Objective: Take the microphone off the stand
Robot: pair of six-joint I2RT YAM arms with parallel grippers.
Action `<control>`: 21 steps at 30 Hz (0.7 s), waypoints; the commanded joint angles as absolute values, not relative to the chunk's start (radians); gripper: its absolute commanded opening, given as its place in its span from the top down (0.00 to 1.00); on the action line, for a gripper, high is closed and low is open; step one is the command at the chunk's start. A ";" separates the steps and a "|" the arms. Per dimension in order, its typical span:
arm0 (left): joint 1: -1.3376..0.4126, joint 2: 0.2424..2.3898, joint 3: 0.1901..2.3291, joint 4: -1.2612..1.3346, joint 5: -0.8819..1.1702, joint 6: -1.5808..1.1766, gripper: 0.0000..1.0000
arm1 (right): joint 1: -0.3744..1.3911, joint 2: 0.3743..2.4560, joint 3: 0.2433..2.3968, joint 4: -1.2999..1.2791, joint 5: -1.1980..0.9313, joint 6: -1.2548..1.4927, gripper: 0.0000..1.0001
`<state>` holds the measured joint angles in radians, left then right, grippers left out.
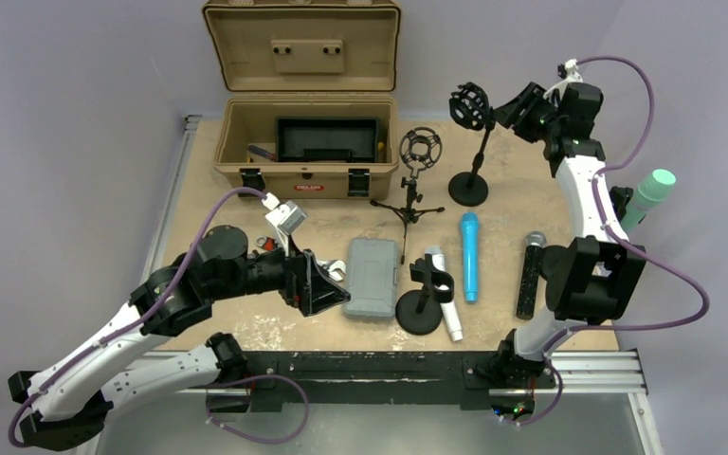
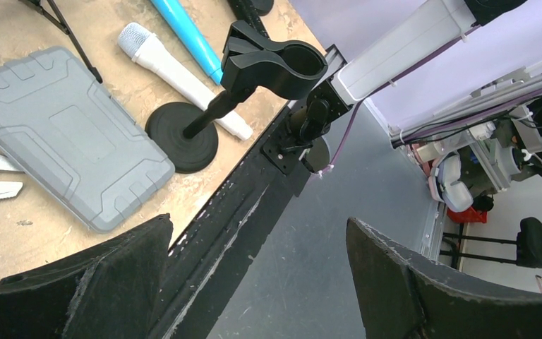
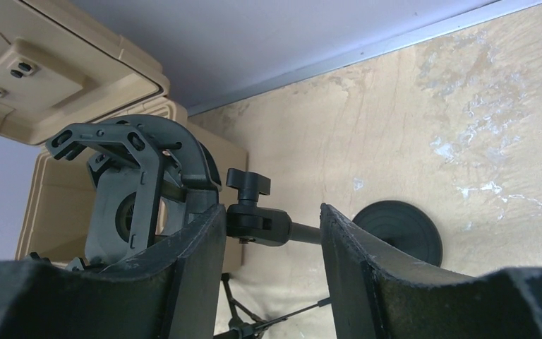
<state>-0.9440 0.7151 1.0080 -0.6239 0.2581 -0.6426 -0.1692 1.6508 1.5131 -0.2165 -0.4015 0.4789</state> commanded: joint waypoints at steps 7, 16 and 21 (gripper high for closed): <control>-0.948 0.731 1.020 -0.589 0.281 -0.630 0.10 | -0.168 1.617 1.359 -0.269 -0.275 0.383 0.53; -0.948 0.771 1.048 -0.578 0.293 -0.622 0.10 | -0.169 1.625 1.212 -0.218 -0.238 0.347 0.53; -0.948 0.764 1.031 -0.567 0.297 -0.636 0.10 | -0.169 1.649 1.168 -0.200 -0.212 0.332 0.53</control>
